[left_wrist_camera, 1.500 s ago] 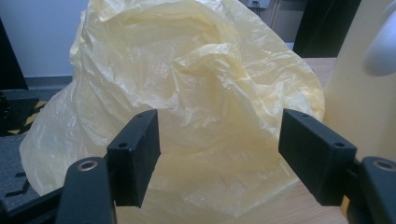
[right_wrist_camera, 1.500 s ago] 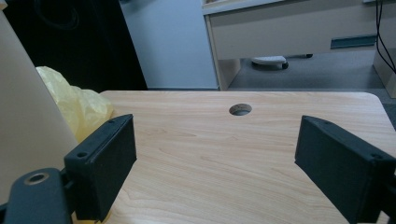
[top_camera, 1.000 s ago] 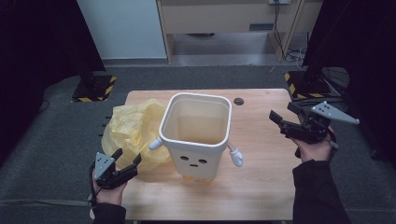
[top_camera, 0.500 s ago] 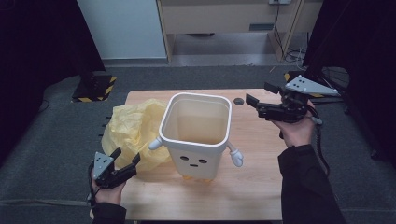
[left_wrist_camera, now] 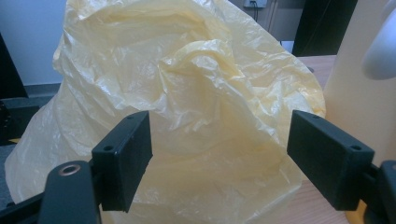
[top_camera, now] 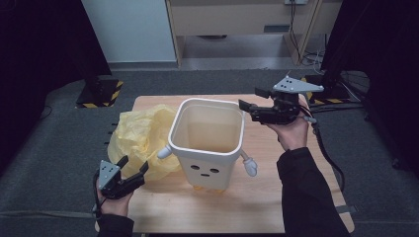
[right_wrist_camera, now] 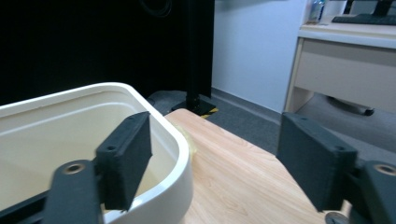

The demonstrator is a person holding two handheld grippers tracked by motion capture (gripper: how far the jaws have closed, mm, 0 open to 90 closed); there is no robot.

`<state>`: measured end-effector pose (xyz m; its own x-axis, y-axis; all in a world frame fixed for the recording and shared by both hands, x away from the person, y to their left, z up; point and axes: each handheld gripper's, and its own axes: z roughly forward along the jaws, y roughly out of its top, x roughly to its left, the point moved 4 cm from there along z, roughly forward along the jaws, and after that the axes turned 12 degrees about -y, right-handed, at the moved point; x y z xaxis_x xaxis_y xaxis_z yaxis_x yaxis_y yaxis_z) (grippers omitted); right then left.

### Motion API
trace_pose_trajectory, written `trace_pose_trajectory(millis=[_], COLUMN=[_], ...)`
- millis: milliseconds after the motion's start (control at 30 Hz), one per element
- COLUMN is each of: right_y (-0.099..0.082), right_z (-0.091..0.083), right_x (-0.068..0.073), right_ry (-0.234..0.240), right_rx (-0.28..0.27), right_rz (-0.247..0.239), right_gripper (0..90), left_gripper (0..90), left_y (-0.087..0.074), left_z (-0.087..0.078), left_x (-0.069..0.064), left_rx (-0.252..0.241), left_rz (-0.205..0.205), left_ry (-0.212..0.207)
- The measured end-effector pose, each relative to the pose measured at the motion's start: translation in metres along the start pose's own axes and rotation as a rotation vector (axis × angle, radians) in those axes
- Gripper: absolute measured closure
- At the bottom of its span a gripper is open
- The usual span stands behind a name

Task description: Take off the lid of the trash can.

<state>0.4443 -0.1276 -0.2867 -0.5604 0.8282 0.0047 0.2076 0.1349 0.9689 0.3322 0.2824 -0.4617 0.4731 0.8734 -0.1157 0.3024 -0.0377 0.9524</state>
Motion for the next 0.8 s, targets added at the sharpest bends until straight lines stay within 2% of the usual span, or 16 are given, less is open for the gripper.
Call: trace_pose_trajectory(millis=[67, 267, 467, 600, 800], right_y=[0.000, 0.000, -0.007, -0.011, -0.012], right_z=[0.002, 0.013, 0.026, 0.030, 0.033], right_x=[0.002, 0.015, 0.020, 0.022, 0.025], right_ry=[0.007, 0.042, 0.065, 0.074, 0.093], right_rx=[0.008, 0.049, 0.104, 0.131, 0.147], right_rz=[-0.003, -0.058, -0.076, -0.088, -0.085], right_gripper=[31.9, 38.8, 47.0, 55.5, 67.1], left_gripper=[21.7, 21.7, 21.8, 21.8, 21.9], left_y=[0.000, 0.001, 0.000, 0.000, 0.000], left_z=[0.000, 0.000, 0.000, 0.000, 0.000], left_x=[0.000, 0.000, 0.000, -0.001, -0.001], left_rx=[-0.001, -0.003, -0.003, -0.001, 0.000], left_rz=[-0.002, 0.004, 0.003, 0.001, 0.002], left_ry=[0.001, 0.003, 0.002, -0.002, -0.002])
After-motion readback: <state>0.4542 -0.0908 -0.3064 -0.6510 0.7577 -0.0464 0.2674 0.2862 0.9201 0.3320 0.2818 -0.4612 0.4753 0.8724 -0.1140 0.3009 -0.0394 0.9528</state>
